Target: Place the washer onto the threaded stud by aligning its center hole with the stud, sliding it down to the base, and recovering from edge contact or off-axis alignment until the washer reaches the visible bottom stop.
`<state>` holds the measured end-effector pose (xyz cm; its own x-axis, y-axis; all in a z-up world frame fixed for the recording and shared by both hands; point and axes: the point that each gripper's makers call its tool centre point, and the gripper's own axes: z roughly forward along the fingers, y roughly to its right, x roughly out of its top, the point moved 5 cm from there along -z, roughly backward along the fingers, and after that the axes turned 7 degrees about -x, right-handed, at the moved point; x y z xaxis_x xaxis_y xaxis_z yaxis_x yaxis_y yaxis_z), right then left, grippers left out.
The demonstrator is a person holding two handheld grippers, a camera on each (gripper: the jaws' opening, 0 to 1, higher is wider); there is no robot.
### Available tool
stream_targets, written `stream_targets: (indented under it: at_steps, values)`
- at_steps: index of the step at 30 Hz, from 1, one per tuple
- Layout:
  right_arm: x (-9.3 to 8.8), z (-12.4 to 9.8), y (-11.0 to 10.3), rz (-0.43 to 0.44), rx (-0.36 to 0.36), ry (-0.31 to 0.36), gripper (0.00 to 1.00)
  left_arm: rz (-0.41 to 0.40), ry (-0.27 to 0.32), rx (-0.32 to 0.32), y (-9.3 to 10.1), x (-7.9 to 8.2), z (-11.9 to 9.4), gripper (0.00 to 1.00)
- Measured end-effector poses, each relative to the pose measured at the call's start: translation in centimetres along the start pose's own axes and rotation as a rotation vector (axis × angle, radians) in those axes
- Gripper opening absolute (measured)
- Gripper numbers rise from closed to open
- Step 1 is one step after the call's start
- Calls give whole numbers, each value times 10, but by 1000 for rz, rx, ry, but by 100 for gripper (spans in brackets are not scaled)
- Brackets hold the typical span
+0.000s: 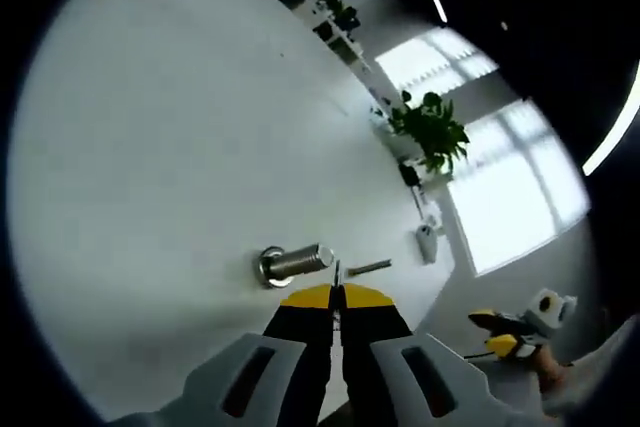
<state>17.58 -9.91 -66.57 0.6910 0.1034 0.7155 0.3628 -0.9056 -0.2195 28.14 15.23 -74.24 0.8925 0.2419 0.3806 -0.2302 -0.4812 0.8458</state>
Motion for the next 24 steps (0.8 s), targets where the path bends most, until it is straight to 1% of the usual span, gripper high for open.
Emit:
stream_targets:
  at_steps: [3, 6, 12, 14, 15, 16, 18, 20, 21, 23, 24]
  values:
    - [0, 0, 0, -1, 1, -1, 42, 0, -32, 11, -5, -6, 1, 0]
    - [0, 0, 0, -2, 1, -3, 42, -15, -75, 44, -14, -15, 3, 0]
    - [0, 0, 0, 2, -1, -1, 42, -18, -126, 97, -26, -22, 3, 0]
    - [-1, 0, 0, 2, -1, -1, 42, 8, -149, 125, -30, -24, 2, 0]
    - [-1, 0, 0, 2, -1, -2, 42, 14, -170, 144, -32, -26, 1, 0]
    - [-1, 0, 0, 2, -1, -2, 42, 17, -180, 149, -33, -27, 1, 0]
    - [-1, 0, 0, 3, -1, -1, 42, 27, -184, 161, -34, -27, 0, 0]
    - [0, 0, 0, 4, -1, -1, 42, 51, -198, 192, -37, -28, -2, 0]
    - [0, 0, 0, 4, -1, -1, 42, 67, -209, 214, -39, -28, -3, 0]
    - [0, 0, 0, 3, -1, -1, 42, 120, -260, 254, -44, -30, -6, 0]
    - [0, 0, 0, 3, -1, -1, 42, 133, -256, 267, -44, -29, -6, 0]
